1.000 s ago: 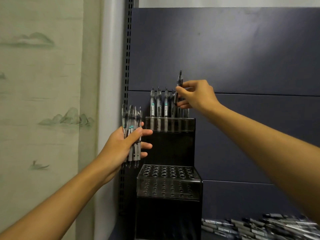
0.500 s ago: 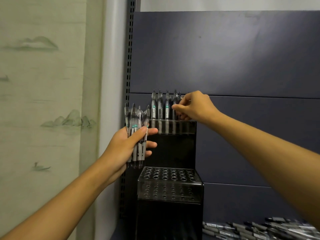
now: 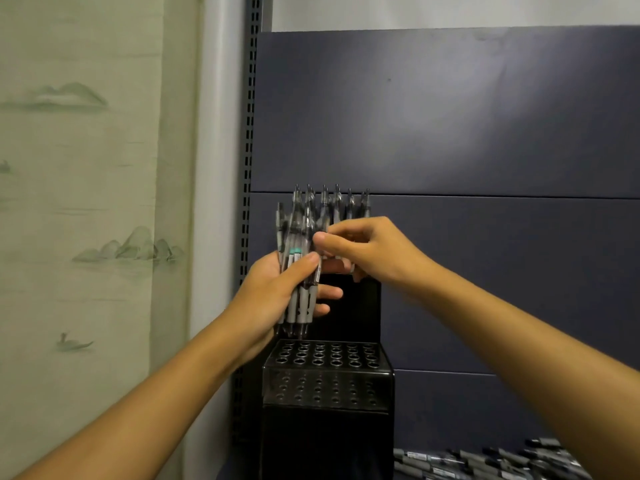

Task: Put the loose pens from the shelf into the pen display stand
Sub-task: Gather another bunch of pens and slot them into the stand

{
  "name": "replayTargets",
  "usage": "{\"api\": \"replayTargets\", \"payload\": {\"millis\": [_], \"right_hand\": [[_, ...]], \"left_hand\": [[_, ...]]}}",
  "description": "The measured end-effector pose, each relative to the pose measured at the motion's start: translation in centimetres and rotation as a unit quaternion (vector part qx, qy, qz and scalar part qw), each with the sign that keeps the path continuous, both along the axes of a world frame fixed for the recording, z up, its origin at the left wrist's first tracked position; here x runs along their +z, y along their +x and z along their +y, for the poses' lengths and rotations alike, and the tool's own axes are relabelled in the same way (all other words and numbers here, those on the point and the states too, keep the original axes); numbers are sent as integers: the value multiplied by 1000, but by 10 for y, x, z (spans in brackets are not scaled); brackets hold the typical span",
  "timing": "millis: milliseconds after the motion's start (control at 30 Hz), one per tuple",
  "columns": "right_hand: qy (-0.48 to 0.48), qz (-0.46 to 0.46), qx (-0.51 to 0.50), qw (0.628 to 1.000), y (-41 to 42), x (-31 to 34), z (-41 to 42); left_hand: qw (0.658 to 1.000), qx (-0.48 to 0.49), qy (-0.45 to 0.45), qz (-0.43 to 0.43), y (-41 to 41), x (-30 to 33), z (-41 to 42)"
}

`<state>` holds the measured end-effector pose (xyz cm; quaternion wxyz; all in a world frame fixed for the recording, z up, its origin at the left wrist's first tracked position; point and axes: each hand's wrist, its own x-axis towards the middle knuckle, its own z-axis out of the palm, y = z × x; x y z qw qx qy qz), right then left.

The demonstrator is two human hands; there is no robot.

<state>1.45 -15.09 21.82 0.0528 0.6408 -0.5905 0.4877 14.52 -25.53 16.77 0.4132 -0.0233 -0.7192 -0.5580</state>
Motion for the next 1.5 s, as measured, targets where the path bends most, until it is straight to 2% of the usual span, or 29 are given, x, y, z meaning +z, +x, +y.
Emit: {"api": "replayTargets", "payload": {"millis": [167,333,500,633,833,1200,1500], "right_hand": [[-4,-54,13,998,-3,0,5],[-38,-92,-1,995,-6,24,5],[-107,-135,-24,985,-17,66,4],[-137,-101,-91,981,-35,92,4],[-97,-59,-146,983,-49,88,-3],[-25,-46,-141,989,-48,67,-16],[-22,17,-202,979,-47,59,-23]], "left_hand": [[999,-27,14,-12,-5,-2,1],[997,-10,73,-15,-3,-8,-9],[996,14,88,-13,6,-9,-17],[996,25,80,-8,13,-8,-18],[996,32,80,-4,14,-8,-23],[996,30,88,-8,12,-15,-25],[996,24,79,-20,7,-15,-23]]}}
